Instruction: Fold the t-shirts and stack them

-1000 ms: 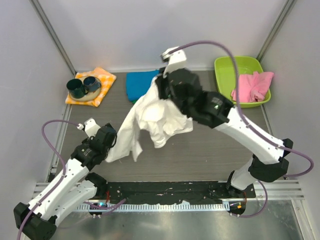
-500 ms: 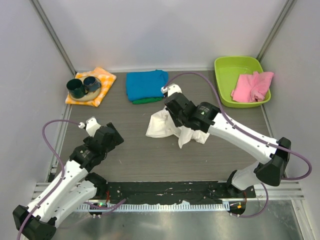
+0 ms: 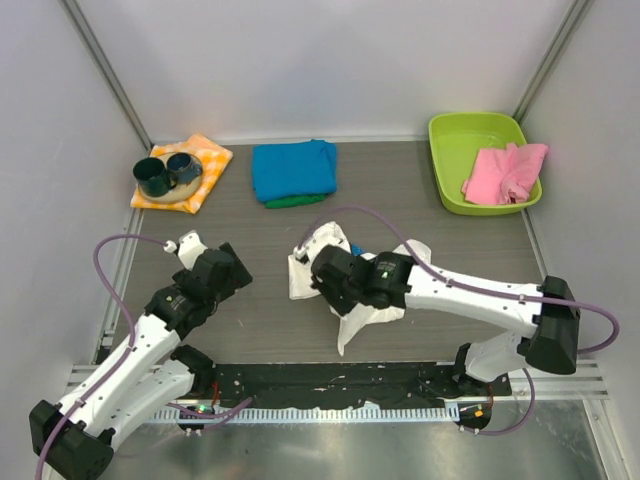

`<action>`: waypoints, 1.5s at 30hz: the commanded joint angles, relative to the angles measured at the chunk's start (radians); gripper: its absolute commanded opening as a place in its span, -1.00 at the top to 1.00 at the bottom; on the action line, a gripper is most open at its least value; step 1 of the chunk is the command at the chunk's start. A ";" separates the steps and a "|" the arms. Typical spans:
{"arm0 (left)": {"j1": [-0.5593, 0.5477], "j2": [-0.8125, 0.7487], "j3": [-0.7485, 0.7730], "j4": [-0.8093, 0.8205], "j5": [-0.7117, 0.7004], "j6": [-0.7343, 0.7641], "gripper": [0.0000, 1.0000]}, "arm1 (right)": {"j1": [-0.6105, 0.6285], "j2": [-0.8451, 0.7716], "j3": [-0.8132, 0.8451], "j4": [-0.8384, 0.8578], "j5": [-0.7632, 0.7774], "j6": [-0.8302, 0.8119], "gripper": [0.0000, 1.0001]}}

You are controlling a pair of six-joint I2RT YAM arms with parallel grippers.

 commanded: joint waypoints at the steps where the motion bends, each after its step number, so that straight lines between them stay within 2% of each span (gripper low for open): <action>1: 0.005 0.008 0.000 0.044 0.006 0.017 -1.00 | 0.019 0.000 -0.206 0.117 -0.099 0.045 0.99; 4: 0.005 0.011 0.002 0.054 0.012 0.020 -1.00 | 0.080 0.017 -0.304 0.162 -0.130 0.050 0.99; 5: 0.005 0.011 0.000 0.057 0.013 0.018 -1.00 | 0.099 0.022 -0.316 0.153 -0.098 0.059 0.99; 7: 0.005 0.017 -0.001 0.063 0.012 0.020 -1.00 | 0.102 0.004 -0.345 0.140 -0.058 0.079 0.81; 8: 0.005 0.020 -0.001 0.066 0.012 0.021 -1.00 | 0.100 -0.012 -0.352 0.131 -0.005 0.104 0.33; 9: 0.005 0.031 -0.001 0.070 0.013 0.021 -1.00 | 0.103 -0.038 -0.356 0.125 0.023 0.118 0.14; 10: 0.005 0.034 -0.001 0.074 0.013 0.023 -0.99 | 0.105 -0.091 -0.356 0.120 0.038 0.125 -0.23; 13: 0.005 0.054 0.000 0.087 0.019 0.026 -0.99 | 0.105 -0.188 -0.359 0.120 0.098 0.161 -0.62; 18: 0.005 0.085 0.013 0.123 0.067 0.036 -0.99 | 0.105 -0.322 -0.327 0.033 0.227 0.223 -0.64; 22: 0.005 0.140 0.006 0.181 0.164 0.043 -0.98 | 0.094 -0.346 -0.342 -0.013 0.351 0.283 -0.64; 25: -0.003 0.227 0.006 0.225 0.234 0.053 -0.89 | 0.061 -0.320 -0.365 -0.013 0.390 0.320 -0.62; 29: -0.095 0.393 0.063 0.259 0.259 0.061 -0.74 | -0.051 -0.287 -0.396 0.060 0.368 0.313 -0.60; 30: -0.160 0.446 0.075 0.265 0.250 0.058 -0.72 | -0.074 -0.282 -0.416 0.082 0.355 0.305 -0.60; 35: -0.329 0.539 0.143 0.314 0.210 -0.014 -0.66 | -0.220 -0.259 -0.480 0.215 0.234 0.263 -0.57; 45: -0.360 0.684 0.145 0.391 0.161 -0.094 -0.53 | -0.306 -0.135 -0.554 0.370 0.192 0.273 -0.55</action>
